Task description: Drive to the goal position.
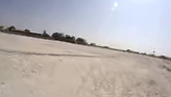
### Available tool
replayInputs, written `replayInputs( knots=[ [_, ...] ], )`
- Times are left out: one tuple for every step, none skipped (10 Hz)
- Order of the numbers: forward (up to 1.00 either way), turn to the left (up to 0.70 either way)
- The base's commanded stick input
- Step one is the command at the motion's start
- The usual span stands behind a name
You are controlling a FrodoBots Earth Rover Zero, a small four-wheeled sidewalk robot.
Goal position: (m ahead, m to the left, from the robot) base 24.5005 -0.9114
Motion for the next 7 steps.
replayInputs(
  knots=[
    [0.7,-0.23],
    [0.7,-0.29],
    [0.7,-0.12],
    [0.7,0.0],
    [0.7,0.0],
    [0.7,0.0],
    [0.7,0.0]
  ],
)
